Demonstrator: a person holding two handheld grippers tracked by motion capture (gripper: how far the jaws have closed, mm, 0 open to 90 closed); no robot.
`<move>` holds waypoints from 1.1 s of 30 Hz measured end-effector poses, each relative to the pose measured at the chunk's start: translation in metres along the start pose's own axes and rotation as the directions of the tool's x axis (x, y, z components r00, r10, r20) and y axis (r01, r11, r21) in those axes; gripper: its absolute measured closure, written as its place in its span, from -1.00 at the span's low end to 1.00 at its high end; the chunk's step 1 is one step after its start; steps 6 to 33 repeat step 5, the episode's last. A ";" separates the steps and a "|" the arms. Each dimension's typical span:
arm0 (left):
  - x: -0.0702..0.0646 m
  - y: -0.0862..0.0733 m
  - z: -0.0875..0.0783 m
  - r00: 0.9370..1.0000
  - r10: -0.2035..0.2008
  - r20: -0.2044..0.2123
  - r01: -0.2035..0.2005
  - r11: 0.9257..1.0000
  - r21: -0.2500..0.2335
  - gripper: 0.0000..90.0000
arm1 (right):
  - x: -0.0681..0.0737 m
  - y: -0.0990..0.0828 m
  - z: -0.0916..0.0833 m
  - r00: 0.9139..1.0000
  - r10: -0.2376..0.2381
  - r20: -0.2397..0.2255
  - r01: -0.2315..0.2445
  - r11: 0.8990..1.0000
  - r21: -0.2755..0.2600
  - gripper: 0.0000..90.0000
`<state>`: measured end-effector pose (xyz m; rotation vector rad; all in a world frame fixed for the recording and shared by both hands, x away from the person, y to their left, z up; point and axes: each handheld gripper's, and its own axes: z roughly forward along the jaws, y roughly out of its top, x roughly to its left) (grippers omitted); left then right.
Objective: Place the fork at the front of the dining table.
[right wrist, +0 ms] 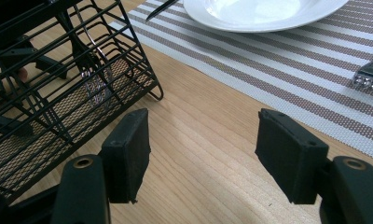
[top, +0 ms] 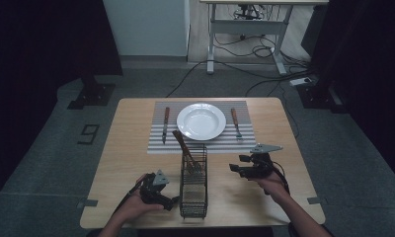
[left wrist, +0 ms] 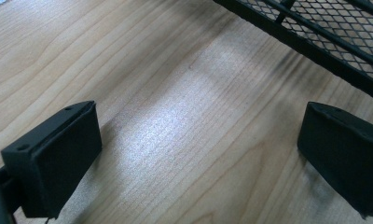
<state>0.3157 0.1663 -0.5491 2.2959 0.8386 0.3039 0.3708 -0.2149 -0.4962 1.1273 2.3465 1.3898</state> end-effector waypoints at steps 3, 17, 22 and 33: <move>0.000 0.000 0.000 1.000 -0.003 -0.001 0.003 1.000 -0.002 -1.00 | 0.001 0.000 0.000 1.000 -0.006 0.001 0.006 1.000 -0.006 -0.23; 0.000 0.000 0.000 1.000 0.000 -0.001 0.000 1.000 0.000 -1.00 | 0.001 0.000 0.000 1.000 -0.008 0.002 0.008 1.000 -0.005 -0.23; 0.000 0.000 0.000 1.000 0.000 -0.001 0.000 1.000 0.000 -1.00 | 0.001 0.000 0.000 1.000 -0.008 0.002 0.008 1.000 -0.005 -0.23; 0.000 0.000 0.000 1.000 0.000 -0.001 0.000 1.000 0.000 -1.00 | 0.001 0.000 0.000 1.000 -0.008 0.002 0.008 1.000 -0.005 -0.23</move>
